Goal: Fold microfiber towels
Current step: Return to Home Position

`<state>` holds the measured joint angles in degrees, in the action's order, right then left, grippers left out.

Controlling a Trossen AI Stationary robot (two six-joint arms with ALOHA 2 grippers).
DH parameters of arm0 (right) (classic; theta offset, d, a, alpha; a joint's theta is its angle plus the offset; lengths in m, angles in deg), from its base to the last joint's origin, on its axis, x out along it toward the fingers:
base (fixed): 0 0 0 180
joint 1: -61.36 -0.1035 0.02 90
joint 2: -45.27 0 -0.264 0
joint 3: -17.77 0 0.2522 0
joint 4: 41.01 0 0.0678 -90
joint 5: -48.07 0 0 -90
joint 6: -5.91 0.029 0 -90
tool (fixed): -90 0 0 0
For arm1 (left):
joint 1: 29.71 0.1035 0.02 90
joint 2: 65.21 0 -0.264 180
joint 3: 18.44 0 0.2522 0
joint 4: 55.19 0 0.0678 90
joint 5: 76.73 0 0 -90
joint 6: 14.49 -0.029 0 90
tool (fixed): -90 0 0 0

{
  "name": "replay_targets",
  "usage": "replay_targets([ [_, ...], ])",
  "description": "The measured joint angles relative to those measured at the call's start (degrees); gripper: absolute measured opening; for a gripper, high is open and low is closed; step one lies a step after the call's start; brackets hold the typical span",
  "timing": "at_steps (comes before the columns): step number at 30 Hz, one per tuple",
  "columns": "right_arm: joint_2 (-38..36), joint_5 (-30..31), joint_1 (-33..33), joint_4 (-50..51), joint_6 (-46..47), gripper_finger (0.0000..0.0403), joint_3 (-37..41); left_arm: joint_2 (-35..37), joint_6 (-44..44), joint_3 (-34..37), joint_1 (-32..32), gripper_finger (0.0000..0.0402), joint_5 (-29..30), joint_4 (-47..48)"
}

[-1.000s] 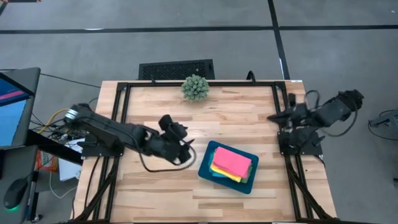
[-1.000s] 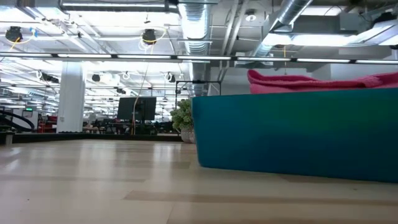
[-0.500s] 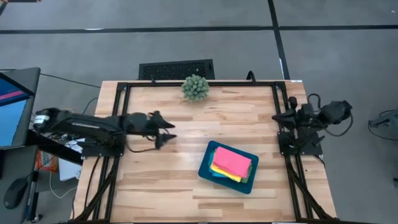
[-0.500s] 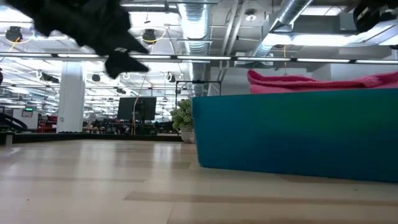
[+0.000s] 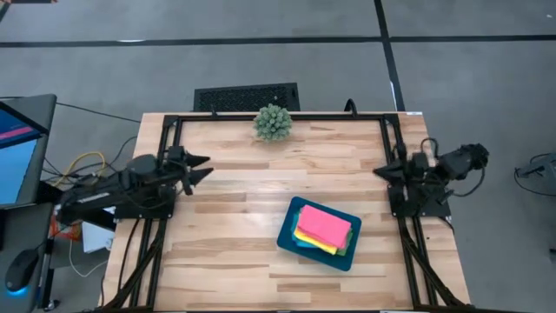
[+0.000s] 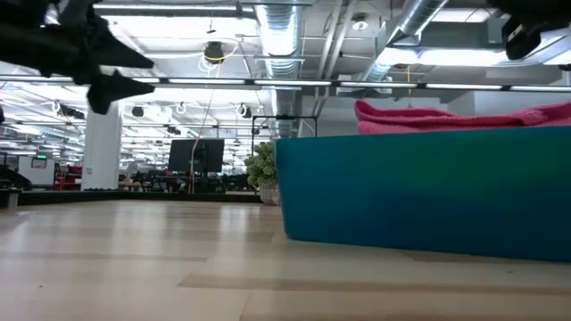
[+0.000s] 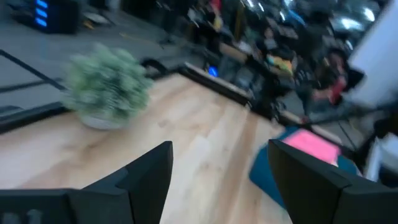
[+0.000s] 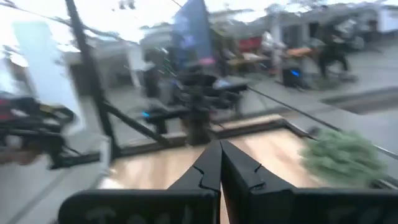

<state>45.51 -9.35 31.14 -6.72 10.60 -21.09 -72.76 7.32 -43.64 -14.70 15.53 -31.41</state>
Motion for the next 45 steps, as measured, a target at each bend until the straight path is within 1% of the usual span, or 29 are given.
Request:
replay_targets([
  [2,-0.08,-3.33,-0.02,-5.00,-0.03,0.0028,3.92,6.69,1.20,0.63,-0.23,0.0253,2.73,4.43],
  [3,-0.03,-4.85,-0.04,-6.76,-0.18,0.0028,6.30,7.67,1.31,0.84,-0.43,0.0253,3.98,5.67],
  [4,0.01,-6.26,-0.05,-8.71,-0.17,0.0028,8.51,7.41,1.26,1.04,-0.46,0.0253,4.23,5.32],
  [6,0.03,-7.21,-0.03,-13.57,0.07,0.0028,11.90,6.71,1.62,1.66,-0.49,0.0253,5.54,6.61],
  [8,-0.05,-7.15,0.00,-16.10,0.95,0.0028,15.02,4.64,1.68,2.82,-0.51,0.0253,5.38,1.42],
  [10,0.01,-7.17,-0.04,-17.09,1.72,0.0028,17.82,4.45,1.66,4.33,-0.72,0.0253,4.12,2.31],
  [11,0.04,-7.18,-0.12,-19.45,1.78,0.0028,19.01,4.52,1.33,4.67,-0.87,0.0253,3.90,2.17],
  [15,0.02,-7.03,0.07,-25.68,-0.69,0.0028,24.72,4.90,1.86,7.16,-1.51,0.0253,3.89,-1.11],
  [17,0.19,-6.91,0.00,-26.38,-1.52,0.0028,24.72,4.56,1.25,7.17,-1.79,0.0253,2.79,-1.27],
  [19,0.66,-6.92,0.00,-24.61,-2.59,0.0028,24.72,4.77,-0.05,7.17,-2.09,0.0253,2.29,-1.20],
  [21,0.49,-6.89,0.00,-25.01,-3.28,0.0028,24.72,5.02,-1.90,7.17,-2.30,0.0254,2.78,-1.11],
  [23,0.59,-6.94,0.00,-24.62,0.51,0.0028,24.72,4.95,-1.65,7.17,-2.29,0.0254,3.56,-0.98],
  [25,0.60,-7.00,0.00,-24.65,4.79,0.0028,24.72,4.96,0.51,7.17,-2.29,0.0254,3.54,-0.94],
  [28,0.49,-6.98,0.00,-24.64,7.73,0.0028,24.72,4.94,3.29,7.17,-2.29,0.0254,3.57,-0.85],
  [45,0.49,-7.02,0.00,-24.58,7.34,0.0028,24.74,4.96,4.34,7.17,-2.29,0.0254,3.76,-0.59],
])
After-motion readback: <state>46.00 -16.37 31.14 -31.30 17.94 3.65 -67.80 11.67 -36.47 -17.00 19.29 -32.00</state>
